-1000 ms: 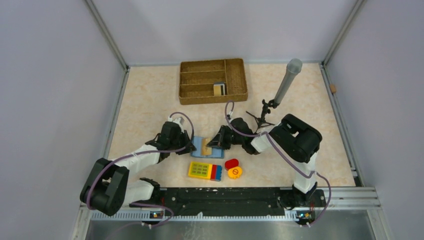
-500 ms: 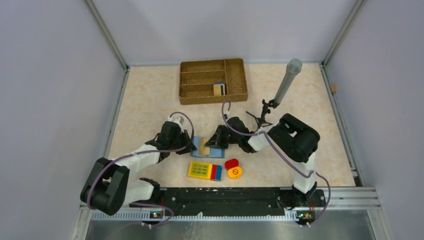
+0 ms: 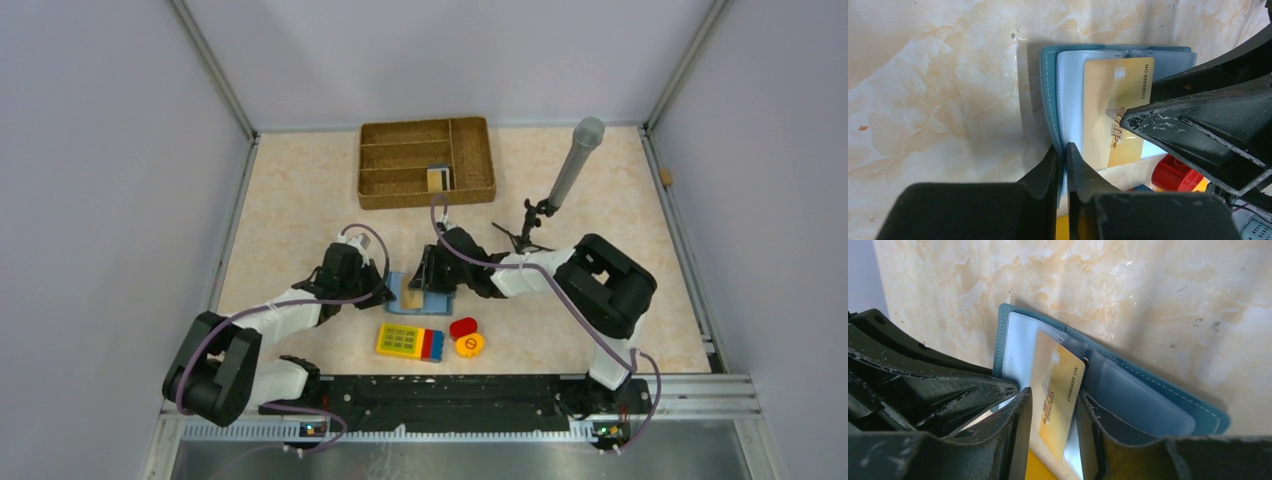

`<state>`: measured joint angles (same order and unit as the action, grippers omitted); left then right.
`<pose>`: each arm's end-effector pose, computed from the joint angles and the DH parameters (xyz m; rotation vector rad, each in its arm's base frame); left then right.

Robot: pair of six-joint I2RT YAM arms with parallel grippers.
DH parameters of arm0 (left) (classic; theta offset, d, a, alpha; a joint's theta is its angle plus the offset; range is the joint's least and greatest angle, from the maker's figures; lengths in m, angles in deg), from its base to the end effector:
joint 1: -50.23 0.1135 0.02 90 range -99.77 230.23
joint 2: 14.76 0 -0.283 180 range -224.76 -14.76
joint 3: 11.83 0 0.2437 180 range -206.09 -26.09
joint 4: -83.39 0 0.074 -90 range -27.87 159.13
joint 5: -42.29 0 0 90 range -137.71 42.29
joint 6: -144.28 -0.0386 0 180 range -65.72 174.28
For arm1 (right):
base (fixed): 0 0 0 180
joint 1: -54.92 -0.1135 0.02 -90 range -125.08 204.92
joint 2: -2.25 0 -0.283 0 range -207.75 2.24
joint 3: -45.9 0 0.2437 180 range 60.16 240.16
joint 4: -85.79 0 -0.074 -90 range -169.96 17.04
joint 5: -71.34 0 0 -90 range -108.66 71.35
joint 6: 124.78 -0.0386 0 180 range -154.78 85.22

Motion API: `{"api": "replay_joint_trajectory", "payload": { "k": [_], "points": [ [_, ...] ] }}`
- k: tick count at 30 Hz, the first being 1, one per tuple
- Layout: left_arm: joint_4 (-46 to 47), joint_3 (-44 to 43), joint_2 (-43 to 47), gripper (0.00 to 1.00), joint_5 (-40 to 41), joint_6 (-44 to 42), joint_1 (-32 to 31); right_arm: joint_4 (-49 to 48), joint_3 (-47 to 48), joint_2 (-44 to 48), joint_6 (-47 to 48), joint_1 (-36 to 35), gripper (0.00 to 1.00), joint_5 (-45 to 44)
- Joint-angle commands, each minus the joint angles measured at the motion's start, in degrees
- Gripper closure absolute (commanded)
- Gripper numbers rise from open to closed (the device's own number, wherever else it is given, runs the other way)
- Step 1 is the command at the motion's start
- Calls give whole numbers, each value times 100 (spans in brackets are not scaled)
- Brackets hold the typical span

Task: Put the credit cards into the card holder
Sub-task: Insert the credit card into the card holder.

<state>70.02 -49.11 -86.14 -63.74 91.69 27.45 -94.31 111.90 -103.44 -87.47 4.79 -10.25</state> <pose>0.1863 -0.0898 0.1632 -0.1838 2.5154 -0.7982 0.2332 0.2880 0.1588 -0.0307 2.5062 1.0364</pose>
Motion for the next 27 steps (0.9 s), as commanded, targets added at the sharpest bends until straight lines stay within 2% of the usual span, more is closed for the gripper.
{"api": "replay_joint_trajectory", "payload": {
  "k": [1, 5, 8, 14, 18, 27],
  "points": [
    [-134, 166, -54, 93, 6, -68, 13, 1250, 201, 284, 637, -91, 60, -1050],
    [-132, 167, -38, 93, -6, -63, 20, 1575, 284, 497, 787, -160, 53, -1302],
    [-137, 159, -51, 93, -25, -67, 20, 1555, 268, 551, 760, -166, 53, -1203],
    [-132, 167, -32, 88, -66, -78, 20, 1228, 201, 397, 577, -198, 61, -682],
    [-135, 151, -38, 78, -108, -76, 24, 1170, 274, 210, 500, -278, 66, -472],
    [28, 147, -60, 67, -291, -102, 20, 993, 529, 19, 364, -385, 70, -260]
  ]
}}
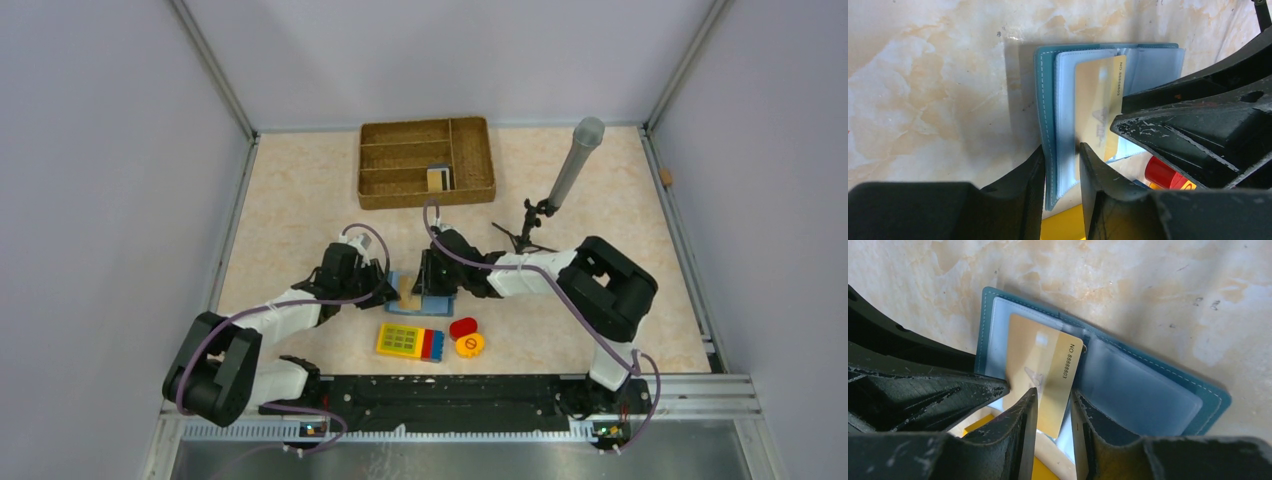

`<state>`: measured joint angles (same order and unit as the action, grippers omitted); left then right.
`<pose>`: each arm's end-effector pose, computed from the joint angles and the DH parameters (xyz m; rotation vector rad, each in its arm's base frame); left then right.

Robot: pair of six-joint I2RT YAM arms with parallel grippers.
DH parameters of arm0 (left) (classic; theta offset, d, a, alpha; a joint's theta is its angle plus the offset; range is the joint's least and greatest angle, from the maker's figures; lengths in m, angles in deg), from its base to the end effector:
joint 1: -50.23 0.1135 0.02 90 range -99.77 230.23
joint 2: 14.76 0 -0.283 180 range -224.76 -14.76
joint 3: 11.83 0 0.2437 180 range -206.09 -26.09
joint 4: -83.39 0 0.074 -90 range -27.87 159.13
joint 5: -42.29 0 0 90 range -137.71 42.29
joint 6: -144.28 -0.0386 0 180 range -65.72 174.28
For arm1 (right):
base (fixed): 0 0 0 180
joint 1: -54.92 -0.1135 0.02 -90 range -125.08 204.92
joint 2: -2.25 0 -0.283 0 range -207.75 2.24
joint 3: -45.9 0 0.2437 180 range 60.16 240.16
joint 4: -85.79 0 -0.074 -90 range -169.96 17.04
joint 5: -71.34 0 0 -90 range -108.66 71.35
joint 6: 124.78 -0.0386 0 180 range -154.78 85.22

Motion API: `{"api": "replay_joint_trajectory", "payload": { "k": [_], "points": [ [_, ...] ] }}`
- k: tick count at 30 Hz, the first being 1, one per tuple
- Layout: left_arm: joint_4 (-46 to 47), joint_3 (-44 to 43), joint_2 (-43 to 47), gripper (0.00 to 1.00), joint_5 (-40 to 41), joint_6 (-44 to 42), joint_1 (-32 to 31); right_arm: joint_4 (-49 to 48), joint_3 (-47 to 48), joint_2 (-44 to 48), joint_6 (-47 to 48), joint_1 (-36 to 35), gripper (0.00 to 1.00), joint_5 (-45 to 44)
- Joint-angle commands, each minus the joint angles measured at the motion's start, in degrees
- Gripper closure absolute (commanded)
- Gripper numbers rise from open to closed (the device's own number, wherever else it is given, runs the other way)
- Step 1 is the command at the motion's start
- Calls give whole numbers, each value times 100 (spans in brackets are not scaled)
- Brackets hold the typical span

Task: Put the credit cards into the card holder
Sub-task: Insert the credit card into the card holder.

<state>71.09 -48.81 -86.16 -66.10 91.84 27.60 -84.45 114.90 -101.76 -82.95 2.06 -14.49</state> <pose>0.1860 -0.0907 0.1634 -0.1663 2.5103 -0.8511 0.2199 0.2950 0.1690 -0.1432 2.5498 0.8801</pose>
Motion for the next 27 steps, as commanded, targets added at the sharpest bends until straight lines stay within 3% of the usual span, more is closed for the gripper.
{"api": "replay_joint_trajectory", "payload": {
  "k": [1, 9, 24, 25, 27],
  "points": [
    [-66, 118, -54, 66, -70, -124, 5, -17, 257, -173, -105, -111, 70, 195],
    [-9, 154, 21, 63, -194, -116, 9, -319, 384, -318, -379, -124, 75, 450],
    [302, 311, 88, 64, -345, 130, 4, -838, 98, 85, -507, -125, 74, 301],
    [232, 320, 130, 62, -231, 149, 4, -663, 100, 162, -411, -121, 73, 192],
    [96, 329, 279, 48, -11, 171, 4, -376, 83, 361, -200, -119, 70, -136]
  ]
}}
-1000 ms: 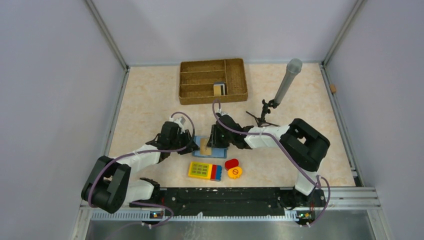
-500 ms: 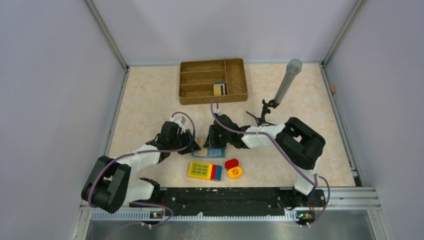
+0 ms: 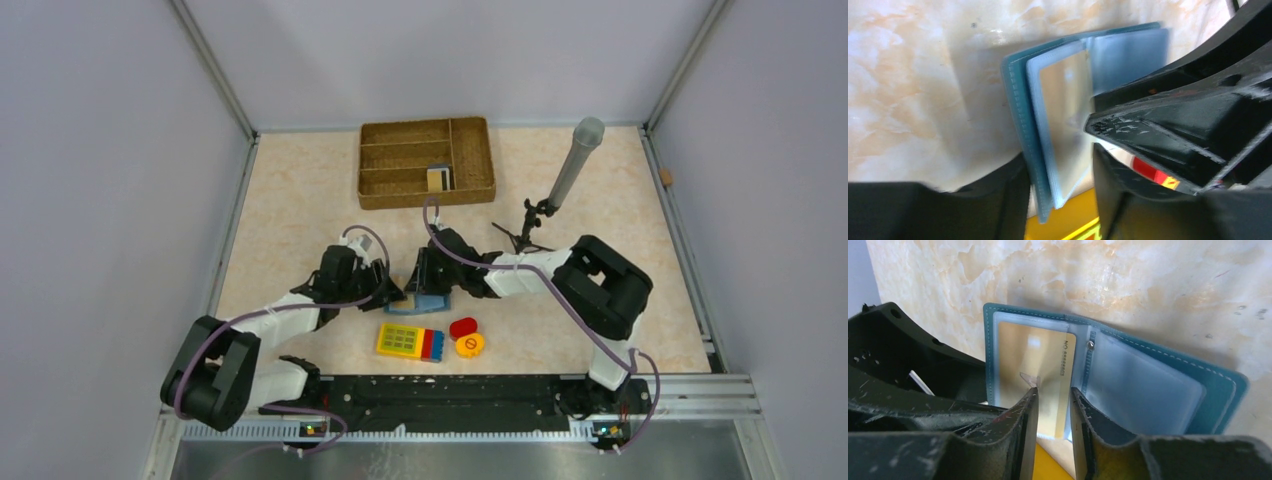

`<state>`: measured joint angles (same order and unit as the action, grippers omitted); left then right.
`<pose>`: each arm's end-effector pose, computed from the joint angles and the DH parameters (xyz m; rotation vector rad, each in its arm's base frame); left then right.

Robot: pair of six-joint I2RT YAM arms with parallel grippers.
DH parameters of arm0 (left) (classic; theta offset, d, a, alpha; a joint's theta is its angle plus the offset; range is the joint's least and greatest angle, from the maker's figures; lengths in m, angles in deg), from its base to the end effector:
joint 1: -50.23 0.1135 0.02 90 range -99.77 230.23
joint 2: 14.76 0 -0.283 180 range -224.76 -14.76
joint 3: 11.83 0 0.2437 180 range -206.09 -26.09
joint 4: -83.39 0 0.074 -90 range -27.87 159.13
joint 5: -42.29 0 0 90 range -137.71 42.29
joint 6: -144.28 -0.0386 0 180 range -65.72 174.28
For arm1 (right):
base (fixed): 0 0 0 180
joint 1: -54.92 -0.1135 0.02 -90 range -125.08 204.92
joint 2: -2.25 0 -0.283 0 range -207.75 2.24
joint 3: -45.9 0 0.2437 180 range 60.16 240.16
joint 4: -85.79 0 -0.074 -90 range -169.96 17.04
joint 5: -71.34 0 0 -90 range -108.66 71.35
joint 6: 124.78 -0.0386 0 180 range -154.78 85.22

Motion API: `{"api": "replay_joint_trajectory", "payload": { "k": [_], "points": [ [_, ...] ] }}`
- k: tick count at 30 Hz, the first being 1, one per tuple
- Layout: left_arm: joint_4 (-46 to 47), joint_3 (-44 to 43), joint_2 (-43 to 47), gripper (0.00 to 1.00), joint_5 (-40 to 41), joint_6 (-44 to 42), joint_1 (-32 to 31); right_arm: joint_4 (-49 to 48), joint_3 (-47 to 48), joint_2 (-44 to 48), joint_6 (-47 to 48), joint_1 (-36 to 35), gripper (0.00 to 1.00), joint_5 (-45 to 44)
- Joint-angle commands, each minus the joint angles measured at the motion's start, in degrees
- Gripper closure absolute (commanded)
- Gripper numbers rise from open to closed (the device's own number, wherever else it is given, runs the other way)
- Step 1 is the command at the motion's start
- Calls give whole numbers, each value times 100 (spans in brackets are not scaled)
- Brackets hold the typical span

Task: Put the credit cards into the card holder
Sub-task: Insert the credit card into the card holder, then pick up the credit card from the storage box.

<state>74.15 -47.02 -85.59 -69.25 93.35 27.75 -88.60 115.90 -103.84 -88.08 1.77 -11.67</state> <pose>0.1822 -0.0907 0.1613 -0.1644 2.4910 -0.9358 0.2237 0.3063 0.1671 -0.0664 2.5461 1.0075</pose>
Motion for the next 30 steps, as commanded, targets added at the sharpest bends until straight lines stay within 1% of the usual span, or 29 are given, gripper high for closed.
{"api": "replay_joint_trajectory", "payload": {
  "k": [1, 3, 5, 7, 10, 16, 20, 24, 27, 28, 30],
  "points": [
    [-271, 150, 299, 41, 381, 24, -5, 190, -32, 690, 427, -92, 68, -588],
    [-420, 132, 508, 28, 515, 28, 5, 537, -29, 937, 677, -92, 59, -993],
    [-731, 36, 680, 17, 668, 3, 38, 825, 17, 1184, 979, -91, 51, -1337],
    [-1059, -85, 859, 9, 829, -41, 75, 1250, 127, 1429, 1374, -93, 42, -1626],
    [-1445, -210, 1155, 2, 993, -87, 157, 1858, 436, 1585, 1856, -83, 33, -2024],
    [-2111, -797, 1471, 1, 788, -223, 280, 2688, 1371, 1509, 2851, 162, 23, -2157],
    [-2824, -1597, 1398, 1, 649, -489, 411, 3012, 1974, 1274, 3285, 598, 21, -1804],
    [-3740, -2831, 1211, 1, 547, -943, 766, 3423, 2730, 738, 3437, 1003, 20, -1735],
    [-4270, -3549, 1101, 1, 509, -1419, 1137, 3652, 3345, 284, 3428, 1116, 20, -2051],
    [-4359, -3732, 1072, 1, 544, -1585, 1264, 3722, 3561, 130, 3370, 1129, 20, -2167],
    [-4505, -3998, 1019, 1, 912, -1895, 1391, 3799, 3936, -200, 3264, 1133, 20, -2442]
  ]
}}
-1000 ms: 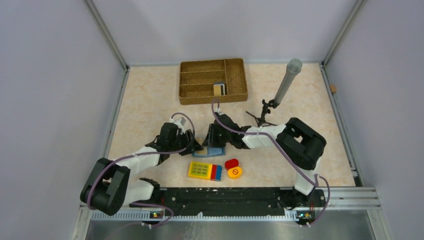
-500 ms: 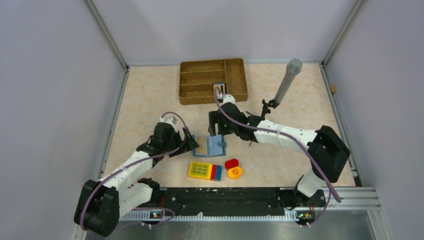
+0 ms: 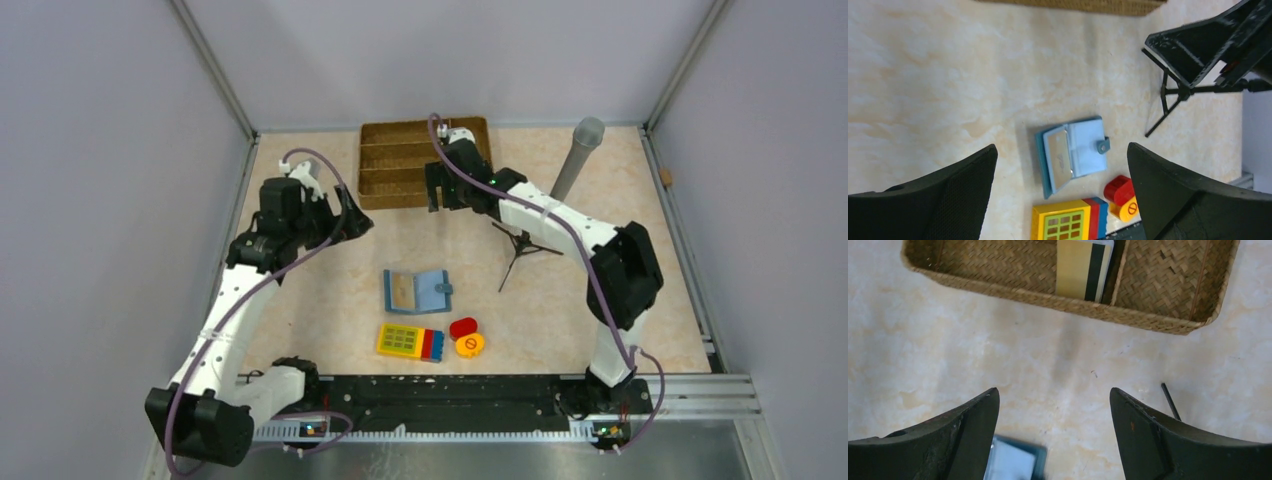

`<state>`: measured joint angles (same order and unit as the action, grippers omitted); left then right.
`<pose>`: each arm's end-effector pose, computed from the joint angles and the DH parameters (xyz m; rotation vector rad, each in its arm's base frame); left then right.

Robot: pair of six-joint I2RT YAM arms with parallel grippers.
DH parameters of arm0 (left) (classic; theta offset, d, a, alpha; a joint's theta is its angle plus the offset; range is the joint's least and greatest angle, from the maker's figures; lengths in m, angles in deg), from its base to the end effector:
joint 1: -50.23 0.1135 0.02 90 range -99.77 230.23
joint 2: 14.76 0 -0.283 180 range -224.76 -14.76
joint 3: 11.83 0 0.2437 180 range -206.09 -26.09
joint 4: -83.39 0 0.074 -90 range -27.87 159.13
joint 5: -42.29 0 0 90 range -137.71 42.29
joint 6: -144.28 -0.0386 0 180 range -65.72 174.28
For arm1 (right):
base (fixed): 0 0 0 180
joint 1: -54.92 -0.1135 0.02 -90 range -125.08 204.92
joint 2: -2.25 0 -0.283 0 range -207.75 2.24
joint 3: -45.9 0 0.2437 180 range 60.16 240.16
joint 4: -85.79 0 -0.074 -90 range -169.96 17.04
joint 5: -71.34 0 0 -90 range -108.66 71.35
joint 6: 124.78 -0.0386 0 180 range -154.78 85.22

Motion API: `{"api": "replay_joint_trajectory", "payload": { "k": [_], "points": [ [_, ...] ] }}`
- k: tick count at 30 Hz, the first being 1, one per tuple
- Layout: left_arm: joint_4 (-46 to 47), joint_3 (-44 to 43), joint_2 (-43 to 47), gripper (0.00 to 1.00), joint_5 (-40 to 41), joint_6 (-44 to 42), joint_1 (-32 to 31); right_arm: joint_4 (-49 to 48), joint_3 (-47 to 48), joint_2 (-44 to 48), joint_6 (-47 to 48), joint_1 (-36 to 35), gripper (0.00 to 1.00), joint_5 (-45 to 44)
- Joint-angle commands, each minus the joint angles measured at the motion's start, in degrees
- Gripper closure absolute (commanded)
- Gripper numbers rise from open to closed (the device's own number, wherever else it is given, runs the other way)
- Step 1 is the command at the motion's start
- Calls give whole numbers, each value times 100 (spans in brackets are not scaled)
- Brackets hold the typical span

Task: Put the credit cards into the card holder
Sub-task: Pick up the credit card from the storage box.

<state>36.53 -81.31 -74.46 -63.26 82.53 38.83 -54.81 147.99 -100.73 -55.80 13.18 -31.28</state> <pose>0.2000 -0.0509 0.3322 -0.1801 2.2693 -0.6751 0.3133 0.2683 0.3133 -0.2942 2.2563 0.3336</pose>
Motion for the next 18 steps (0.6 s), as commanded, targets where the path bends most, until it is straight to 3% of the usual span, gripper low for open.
{"api": "replay_joint_trajectory", "payload": {
  "k": [1, 6, 10, 18],
  "points": [
    [-832, -665, -139, 1, 635, -893, 287, 439, 918, -672, -44, -2, 20, -597],
    [-538, -431, -95, 1, 993, -1077, 287, 419, 1878, -1496, -40, 33, 21, -862],
    [-148, 42, 81, 1, 1687, -1231, 287, 450, 2619, -2116, 850, 107, 20, -686],
    [17, 203, 160, 1, 1584, -1329, 287, 686, 3389, -2730, 2404, 679, 19, 491]
  ]
}}
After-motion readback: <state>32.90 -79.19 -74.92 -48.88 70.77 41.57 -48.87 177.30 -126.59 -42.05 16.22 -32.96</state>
